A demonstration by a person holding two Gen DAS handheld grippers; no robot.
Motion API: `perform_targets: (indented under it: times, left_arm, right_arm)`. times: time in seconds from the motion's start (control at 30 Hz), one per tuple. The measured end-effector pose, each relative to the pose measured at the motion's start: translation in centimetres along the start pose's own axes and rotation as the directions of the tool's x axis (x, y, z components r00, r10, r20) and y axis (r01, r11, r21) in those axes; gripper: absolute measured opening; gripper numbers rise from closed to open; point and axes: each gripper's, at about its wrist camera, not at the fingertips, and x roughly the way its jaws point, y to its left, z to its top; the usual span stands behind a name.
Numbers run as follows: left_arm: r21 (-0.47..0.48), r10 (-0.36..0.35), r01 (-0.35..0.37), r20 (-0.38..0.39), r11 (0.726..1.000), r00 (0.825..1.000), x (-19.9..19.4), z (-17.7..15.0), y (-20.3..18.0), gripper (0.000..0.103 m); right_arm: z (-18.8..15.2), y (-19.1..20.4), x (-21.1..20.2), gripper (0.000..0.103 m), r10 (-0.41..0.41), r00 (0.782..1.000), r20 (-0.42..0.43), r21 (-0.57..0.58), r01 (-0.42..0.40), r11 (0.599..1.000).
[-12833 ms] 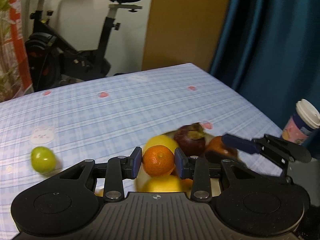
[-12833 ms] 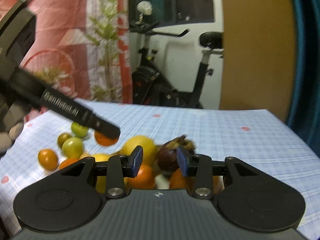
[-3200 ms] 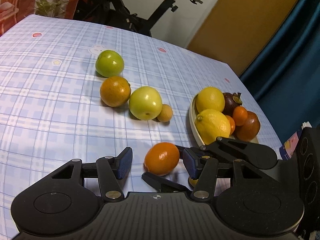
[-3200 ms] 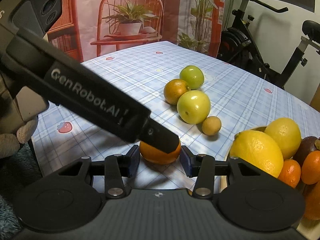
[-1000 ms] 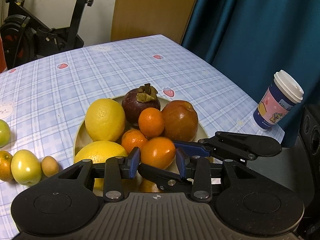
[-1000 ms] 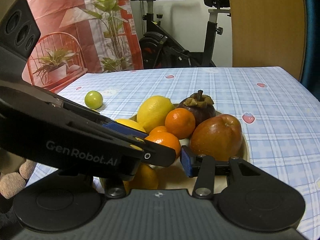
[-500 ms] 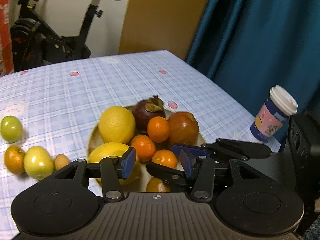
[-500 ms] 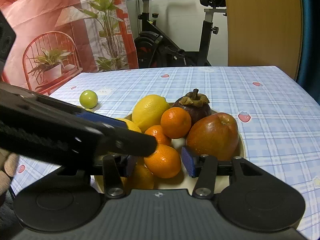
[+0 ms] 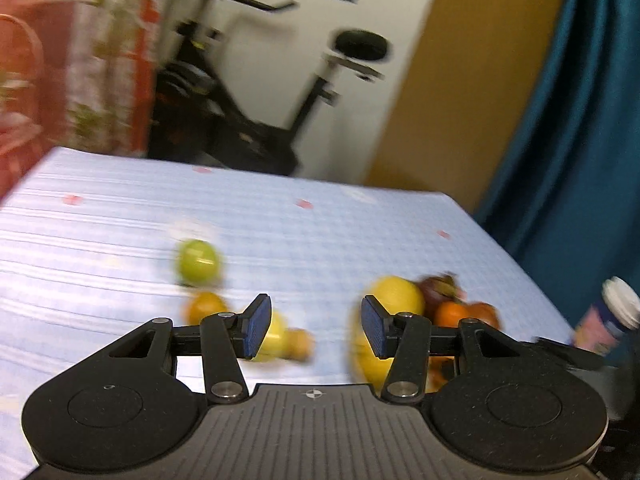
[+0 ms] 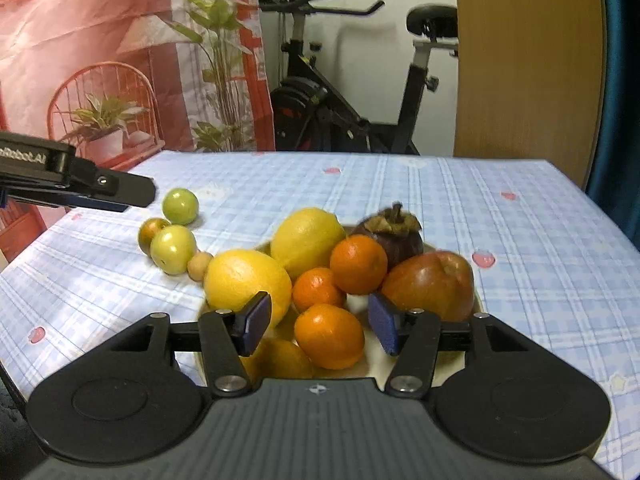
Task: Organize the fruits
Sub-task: 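Move the right gripper to a small tan fruit in the pile, then close the right gripper around the small tan fruit and lift it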
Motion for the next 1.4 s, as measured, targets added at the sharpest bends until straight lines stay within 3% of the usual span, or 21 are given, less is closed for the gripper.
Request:
perform_targets:
  times: [0.13, 0.3, 0.57, 0.73, 0.83, 1.07, 1.33, 1.4]
  left_arm:
    - [-0.047, 0.076, -0.075, 0.025, 0.996, 0.997, -1.0, 0.2, 2.3, 0.052]
    - [-0.09, 0.137, -0.135, 0.013, 0.987, 0.991, -1.4, -0.3, 3.8, 0.052]
    - [-0.119, 0.115, -0.117, -0.022, 0.986, 0.993, -1.0, -1.3, 4.5, 0.052]
    - [-0.069, 0.077, -0.08, -0.044, 0.994, 0.996, -0.5, -2.5, 3.3, 0.052]
    - [-0.048, 0.063, -0.065, -0.049, 0.997, 0.997, -0.4, -3.0, 2.9, 0.052]
    - [-0.052, 0.059, -0.062, -0.053, 0.997, 0.997, -0.4, -3.2, 3.0, 0.051]
    - [-0.036, 0.045, -0.048, -0.062, 0.998, 0.997, 0.0, -3.2, 2.6, 0.051]
    - [-0.035, 0.04, -0.043, -0.063, 0.998, 0.997, 0.0, -3.3, 2.6, 0.051]
  right_arm:
    - [0.1, 0.8, -0.5, 0.057, 0.045, 0.998, 0.042, -0.031, -0.044, 0.999]
    - [-0.1, 3.4, -0.1, 0.057, 0.116, 0.993, 0.02, -0.122, -0.112, 0.986]
    - [-0.8, 5.6, 0.7, 0.055, 0.195, 0.98, -0.026, -0.199, -0.196, 0.96]
    - [-1.3, 6.5, 1.2, 0.039, 0.237, 0.969, -0.069, -0.231, -0.247, 0.941]
    - [-1.6, 7.0, 1.5, 0.035, 0.255, 0.962, -0.099, -0.246, -0.272, 0.93]
    - [-2.4, 7.4, 2.7, 0.034, 0.267, 0.948, -0.175, -0.239, -0.304, 0.922]
    - [-2.6, 7.4, 3.2, 0.034, 0.27, 0.941, -0.205, -0.228, -0.314, 0.921]
    - [-2.7, 7.3, 3.3, 0.029, 0.269, 0.94, -0.21, -0.226, -0.314, 0.922]
